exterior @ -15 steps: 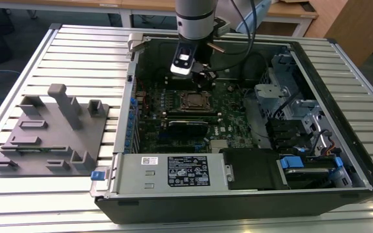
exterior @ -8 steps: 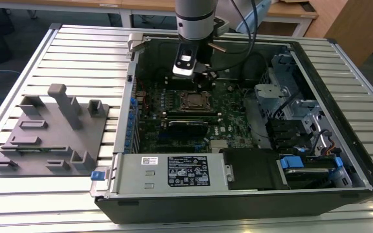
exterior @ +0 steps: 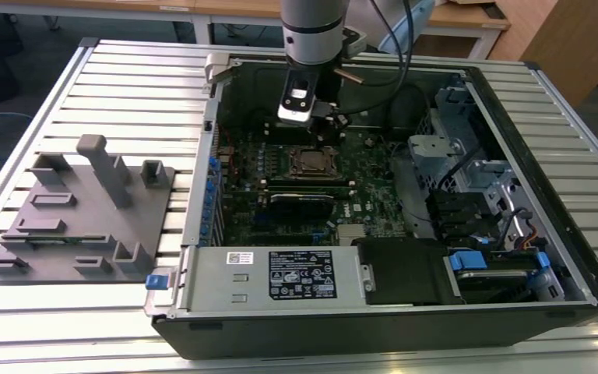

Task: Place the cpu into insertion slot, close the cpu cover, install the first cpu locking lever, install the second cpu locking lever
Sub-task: 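Install the first cpu locking lever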

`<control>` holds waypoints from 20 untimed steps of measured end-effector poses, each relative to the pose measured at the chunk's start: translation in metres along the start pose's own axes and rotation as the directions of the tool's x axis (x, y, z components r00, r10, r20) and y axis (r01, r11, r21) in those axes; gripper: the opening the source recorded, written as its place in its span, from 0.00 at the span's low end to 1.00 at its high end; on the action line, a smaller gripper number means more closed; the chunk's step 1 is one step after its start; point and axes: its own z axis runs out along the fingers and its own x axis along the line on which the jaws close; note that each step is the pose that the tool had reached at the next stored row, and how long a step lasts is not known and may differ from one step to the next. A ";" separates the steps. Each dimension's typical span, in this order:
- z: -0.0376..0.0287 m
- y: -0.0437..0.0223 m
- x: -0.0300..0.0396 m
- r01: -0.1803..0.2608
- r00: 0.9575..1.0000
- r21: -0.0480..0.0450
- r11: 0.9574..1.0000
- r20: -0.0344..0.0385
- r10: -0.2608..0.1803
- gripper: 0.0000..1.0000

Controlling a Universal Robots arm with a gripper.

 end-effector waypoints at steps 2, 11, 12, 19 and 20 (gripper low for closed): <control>0.0000 -0.0001 -0.0001 0.024 1.000 -0.003 1.000 -0.003 -0.024 0.10; 0.0007 -0.0001 0.0001 0.154 0.988 -0.018 0.988 -0.017 -0.154 0.10; 0.0008 -0.0001 0.0001 0.168 0.986 -0.020 0.986 -0.019 -0.168 0.10; 0.0009 -0.0001 0.0001 0.257 0.966 -0.032 0.966 -0.027 -0.258 0.10; 0.0009 -0.0001 0.0001 0.269 0.962 -0.034 0.962 -0.028 -0.270 0.10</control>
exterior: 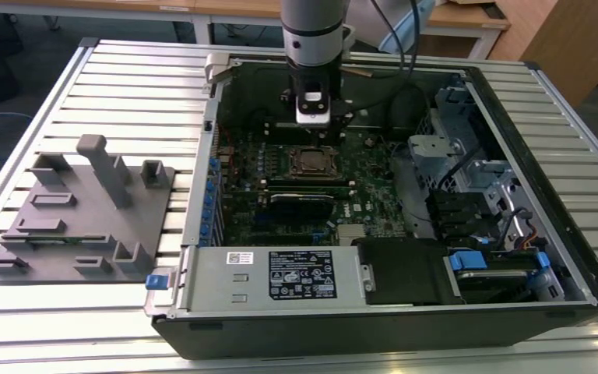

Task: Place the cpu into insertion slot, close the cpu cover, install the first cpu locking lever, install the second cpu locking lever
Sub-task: 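Install the first cpu locking lever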

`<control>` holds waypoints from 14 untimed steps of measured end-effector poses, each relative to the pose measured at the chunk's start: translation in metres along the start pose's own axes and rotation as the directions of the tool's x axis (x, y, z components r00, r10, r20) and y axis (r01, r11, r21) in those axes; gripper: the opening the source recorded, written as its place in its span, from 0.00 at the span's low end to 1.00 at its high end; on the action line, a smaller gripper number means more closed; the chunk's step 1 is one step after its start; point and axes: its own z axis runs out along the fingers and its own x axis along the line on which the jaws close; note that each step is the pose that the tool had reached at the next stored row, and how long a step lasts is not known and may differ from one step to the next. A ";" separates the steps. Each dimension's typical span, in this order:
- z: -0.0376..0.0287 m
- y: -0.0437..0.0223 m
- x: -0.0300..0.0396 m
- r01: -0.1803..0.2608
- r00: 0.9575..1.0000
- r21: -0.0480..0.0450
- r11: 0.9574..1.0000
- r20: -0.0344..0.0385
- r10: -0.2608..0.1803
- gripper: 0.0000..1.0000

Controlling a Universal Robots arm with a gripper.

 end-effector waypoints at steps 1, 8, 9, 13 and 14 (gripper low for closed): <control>0.0001 0.0000 0.0000 0.014 1.000 -0.002 1.000 -0.002 -0.014 0.10; 0.0006 0.0000 0.0001 0.102 0.995 -0.012 0.995 -0.011 -0.102 0.10; 0.0006 0.0000 0.0001 0.102 0.995 -0.012 0.995 -0.012 -0.102 0.10; 0.0006 -0.0001 0.0001 0.103 0.995 -0.012 0.995 -0.012 -0.103 0.10; 0.0006 -0.0001 0.0001 0.103 0.995 -0.012 0.995 -0.012 -0.103 0.10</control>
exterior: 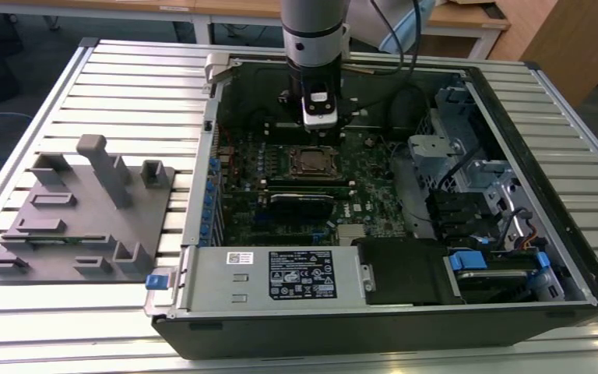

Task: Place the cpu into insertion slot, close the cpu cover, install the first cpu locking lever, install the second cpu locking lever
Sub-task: 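Install the first cpu locking lever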

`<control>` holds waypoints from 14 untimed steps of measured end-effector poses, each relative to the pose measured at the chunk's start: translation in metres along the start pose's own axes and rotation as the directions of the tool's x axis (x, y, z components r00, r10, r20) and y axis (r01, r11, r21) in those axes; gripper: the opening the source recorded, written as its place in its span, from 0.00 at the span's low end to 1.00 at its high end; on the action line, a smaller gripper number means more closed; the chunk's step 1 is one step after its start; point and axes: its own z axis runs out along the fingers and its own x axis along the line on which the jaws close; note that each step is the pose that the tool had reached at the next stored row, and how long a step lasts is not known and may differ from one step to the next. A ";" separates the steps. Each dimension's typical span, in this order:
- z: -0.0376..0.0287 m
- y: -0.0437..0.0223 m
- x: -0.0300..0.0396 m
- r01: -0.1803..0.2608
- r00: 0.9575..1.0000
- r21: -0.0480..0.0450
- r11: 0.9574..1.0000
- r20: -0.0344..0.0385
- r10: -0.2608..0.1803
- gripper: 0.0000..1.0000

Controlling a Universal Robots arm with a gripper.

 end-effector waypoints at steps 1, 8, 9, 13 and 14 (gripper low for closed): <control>0.0001 0.0000 -0.0001 0.000 1.000 0.001 1.000 -0.002 0.000 0.10; 0.0009 0.0002 -0.0005 -0.002 0.999 0.029 1.000 -0.050 0.004 0.10; 0.0009 0.0002 -0.0004 -0.002 0.999 0.029 1.000 -0.050 0.004 0.10; 0.0010 0.0002 -0.0005 -0.002 0.999 0.029 1.000 -0.050 0.004 0.10; 0.0010 0.0002 -0.0006 -0.001 0.999 0.029 1.000 -0.050 0.003 0.10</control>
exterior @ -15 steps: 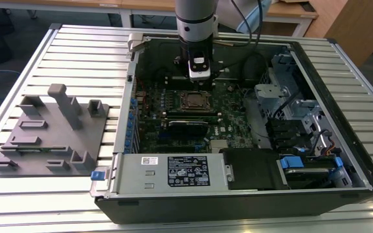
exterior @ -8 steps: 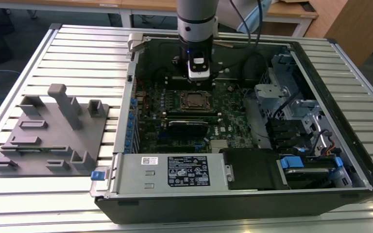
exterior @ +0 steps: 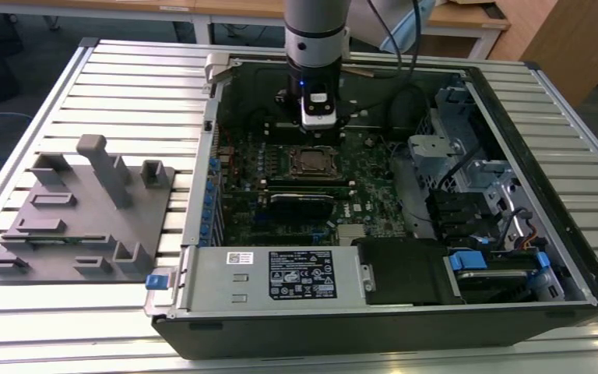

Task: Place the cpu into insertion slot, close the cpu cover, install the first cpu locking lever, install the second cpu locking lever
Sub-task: 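Install the first cpu locking lever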

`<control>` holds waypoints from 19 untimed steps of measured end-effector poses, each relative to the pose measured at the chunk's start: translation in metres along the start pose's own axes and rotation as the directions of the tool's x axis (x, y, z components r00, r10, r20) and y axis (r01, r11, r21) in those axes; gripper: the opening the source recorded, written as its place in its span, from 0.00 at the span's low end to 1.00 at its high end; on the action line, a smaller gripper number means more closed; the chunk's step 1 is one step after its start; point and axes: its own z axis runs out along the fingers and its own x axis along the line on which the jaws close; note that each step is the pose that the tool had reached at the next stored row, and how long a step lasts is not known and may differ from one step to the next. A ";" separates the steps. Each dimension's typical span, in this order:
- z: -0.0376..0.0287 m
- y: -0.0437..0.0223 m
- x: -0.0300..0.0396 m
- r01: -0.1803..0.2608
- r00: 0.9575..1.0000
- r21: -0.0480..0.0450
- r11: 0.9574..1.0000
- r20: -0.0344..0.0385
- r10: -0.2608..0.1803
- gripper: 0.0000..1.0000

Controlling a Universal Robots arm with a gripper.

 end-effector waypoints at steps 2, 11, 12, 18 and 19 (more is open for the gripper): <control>0.0002 0.0004 -0.0007 0.009 1.000 -0.001 1.000 -0.001 -0.009 0.10; 0.0011 0.0011 -0.0019 0.095 0.995 -0.004 0.995 -0.007 -0.095 0.10; 0.0012 0.0011 -0.0019 0.105 0.994 -0.004 0.994 -0.008 -0.105 0.10; 0.0022 0.0013 -0.0025 0.169 0.985 -0.009 0.986 -0.013 -0.169 0.10; 0.0025 0.0014 -0.0026 0.180 0.984 -0.010 0.984 -0.014 -0.180 0.10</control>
